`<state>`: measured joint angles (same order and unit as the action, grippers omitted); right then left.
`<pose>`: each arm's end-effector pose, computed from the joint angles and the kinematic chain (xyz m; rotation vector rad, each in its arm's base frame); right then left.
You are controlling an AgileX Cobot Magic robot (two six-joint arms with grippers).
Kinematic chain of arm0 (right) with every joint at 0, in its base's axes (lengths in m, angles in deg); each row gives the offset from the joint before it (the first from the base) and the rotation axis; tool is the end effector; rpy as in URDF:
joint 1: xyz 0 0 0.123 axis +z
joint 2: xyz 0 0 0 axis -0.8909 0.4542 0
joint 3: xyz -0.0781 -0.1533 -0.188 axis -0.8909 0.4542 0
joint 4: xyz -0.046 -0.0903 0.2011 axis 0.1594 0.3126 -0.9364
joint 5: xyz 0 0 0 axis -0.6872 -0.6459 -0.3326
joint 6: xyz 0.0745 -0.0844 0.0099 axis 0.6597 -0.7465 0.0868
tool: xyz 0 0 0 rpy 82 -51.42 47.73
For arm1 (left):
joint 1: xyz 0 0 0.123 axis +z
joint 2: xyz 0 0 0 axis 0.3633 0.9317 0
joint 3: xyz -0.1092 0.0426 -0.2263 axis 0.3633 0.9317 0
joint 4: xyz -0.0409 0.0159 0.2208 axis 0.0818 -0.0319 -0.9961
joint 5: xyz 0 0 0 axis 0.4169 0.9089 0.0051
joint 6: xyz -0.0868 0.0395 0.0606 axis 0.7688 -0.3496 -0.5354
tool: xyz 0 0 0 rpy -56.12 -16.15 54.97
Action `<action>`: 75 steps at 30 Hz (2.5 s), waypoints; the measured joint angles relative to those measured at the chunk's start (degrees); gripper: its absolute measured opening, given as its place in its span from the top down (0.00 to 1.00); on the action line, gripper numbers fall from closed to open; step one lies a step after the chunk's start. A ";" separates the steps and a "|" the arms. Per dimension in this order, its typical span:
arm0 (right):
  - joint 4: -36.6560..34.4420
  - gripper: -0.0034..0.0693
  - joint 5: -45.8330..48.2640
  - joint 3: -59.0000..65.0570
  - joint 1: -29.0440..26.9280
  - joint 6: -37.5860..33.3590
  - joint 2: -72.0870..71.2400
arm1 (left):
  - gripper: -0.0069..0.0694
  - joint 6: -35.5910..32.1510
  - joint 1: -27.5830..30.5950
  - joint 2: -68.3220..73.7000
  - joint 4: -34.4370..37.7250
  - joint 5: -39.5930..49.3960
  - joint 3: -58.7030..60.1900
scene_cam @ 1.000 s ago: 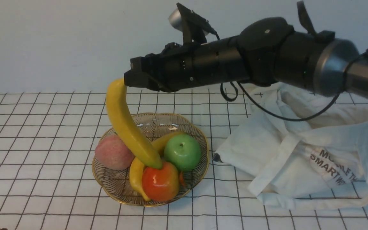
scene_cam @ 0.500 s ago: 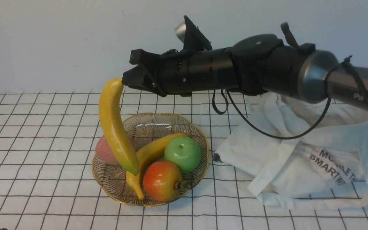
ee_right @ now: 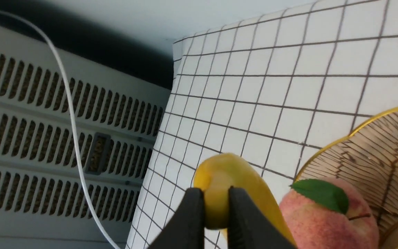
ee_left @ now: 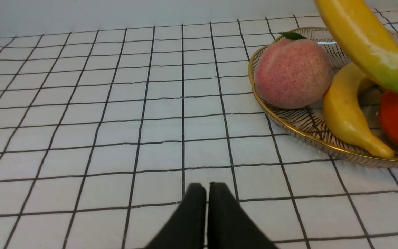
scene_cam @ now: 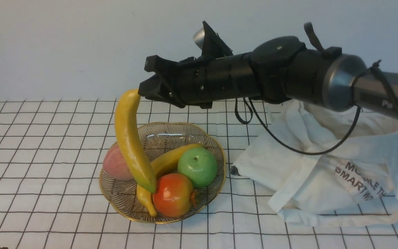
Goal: Take the fruit out of the bag on the white checkered tablecloth and place them on the plate.
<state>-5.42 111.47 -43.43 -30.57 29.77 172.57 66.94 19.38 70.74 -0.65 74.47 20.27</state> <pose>0.3480 0.2931 0.2398 -0.1268 2.2799 1.3779 0.0766 -0.0046 0.1643 0.0711 1.8805 -0.0196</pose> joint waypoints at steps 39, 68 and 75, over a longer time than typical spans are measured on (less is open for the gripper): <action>45.01 0.54 9.10 0.00 -5.24 5.69 -17.39 | 0.92 0.00 0.00 0.00 0.00 0.00 0.00; 95.41 0.97 24.90 20.75 -5.32 47.43 -79.78 | 0.92 0.00 0.00 0.00 0.00 0.00 0.00; 95.41 0.97 14.27 38.77 -5.32 49.61 -99.24 | 0.92 0.00 0.00 0.00 0.00 0.00 0.00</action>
<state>89.99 125.74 -4.66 -35.89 79.38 73.34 66.94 19.38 70.74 -0.65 74.47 20.27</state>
